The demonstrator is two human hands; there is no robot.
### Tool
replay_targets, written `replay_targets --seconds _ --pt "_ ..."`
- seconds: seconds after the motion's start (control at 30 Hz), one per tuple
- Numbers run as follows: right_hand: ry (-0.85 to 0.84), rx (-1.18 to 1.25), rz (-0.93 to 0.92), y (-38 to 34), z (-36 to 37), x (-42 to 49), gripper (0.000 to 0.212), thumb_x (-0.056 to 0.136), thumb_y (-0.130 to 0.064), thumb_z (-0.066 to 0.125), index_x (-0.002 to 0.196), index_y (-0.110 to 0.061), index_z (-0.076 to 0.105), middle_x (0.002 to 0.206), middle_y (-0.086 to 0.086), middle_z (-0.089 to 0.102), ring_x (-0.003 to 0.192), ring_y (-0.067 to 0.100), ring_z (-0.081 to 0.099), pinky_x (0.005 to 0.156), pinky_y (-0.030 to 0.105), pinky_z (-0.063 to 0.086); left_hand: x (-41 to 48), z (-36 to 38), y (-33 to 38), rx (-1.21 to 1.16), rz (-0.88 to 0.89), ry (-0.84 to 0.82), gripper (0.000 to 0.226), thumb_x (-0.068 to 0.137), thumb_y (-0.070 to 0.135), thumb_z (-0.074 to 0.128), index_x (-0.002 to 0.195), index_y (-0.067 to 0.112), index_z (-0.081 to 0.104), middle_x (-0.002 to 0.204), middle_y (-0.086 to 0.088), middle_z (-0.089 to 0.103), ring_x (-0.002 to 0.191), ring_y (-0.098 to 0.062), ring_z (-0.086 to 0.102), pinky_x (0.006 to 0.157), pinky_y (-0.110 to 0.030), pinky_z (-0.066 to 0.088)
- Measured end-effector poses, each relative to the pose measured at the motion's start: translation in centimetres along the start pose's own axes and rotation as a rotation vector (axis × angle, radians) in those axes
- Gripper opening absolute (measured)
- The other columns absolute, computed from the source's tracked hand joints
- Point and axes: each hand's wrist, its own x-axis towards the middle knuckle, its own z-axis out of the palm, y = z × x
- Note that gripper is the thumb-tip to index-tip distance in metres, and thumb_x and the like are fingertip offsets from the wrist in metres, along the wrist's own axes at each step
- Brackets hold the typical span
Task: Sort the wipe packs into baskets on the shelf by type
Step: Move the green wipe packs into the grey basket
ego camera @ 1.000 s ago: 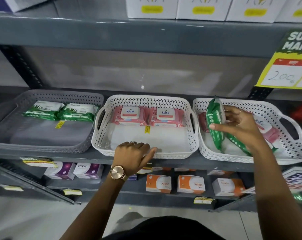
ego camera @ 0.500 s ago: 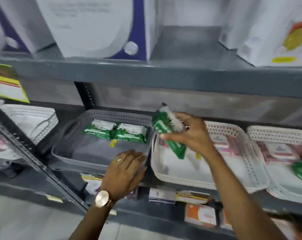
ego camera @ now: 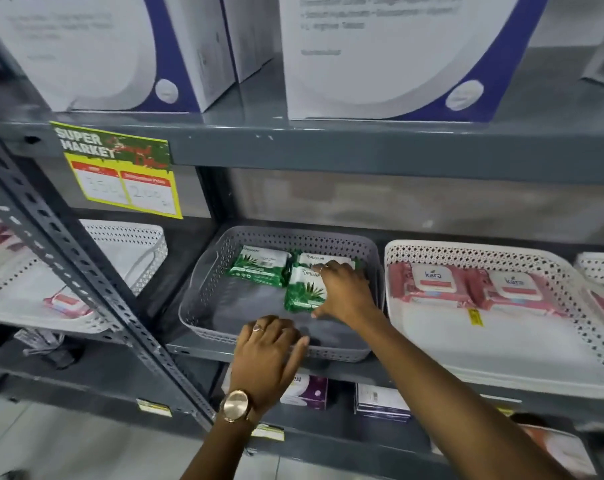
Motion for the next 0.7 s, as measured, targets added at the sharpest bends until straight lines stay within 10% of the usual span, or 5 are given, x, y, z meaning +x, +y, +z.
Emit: replay_targets --seconds 0.47,0.7 --pt "0.334 0.561 0.131 6.2 -4.4 -5.2 0.044 0.075 -0.035 0.077 0.115 -0.020 0.066 0.119 0.002 0.069 0.106 0.021 0.063 0.088 0.021 0.041 3.8 -0.1 8.8 -0.092 0.136 0.033 0.048 0.097 0.048 0.031 0.102 0.016 0.066 0.102 -0.005 0.069 0.097 -0.029 0.059 0.082 -0.042 0.044" --pt "0.489 0.640 0.252 15.6 -7.1 -10.7 0.034 0.079 -0.027 0.074 0.112 -0.018 0.069 0.119 0.002 0.070 0.109 0.019 0.064 0.097 0.031 0.049 6.0 2.2 18.8 -0.166 0.251 -0.015 0.042 0.096 0.050 0.035 0.101 0.020 0.064 0.099 0.001 0.070 0.090 -0.025 0.060 0.077 -0.039 0.043"
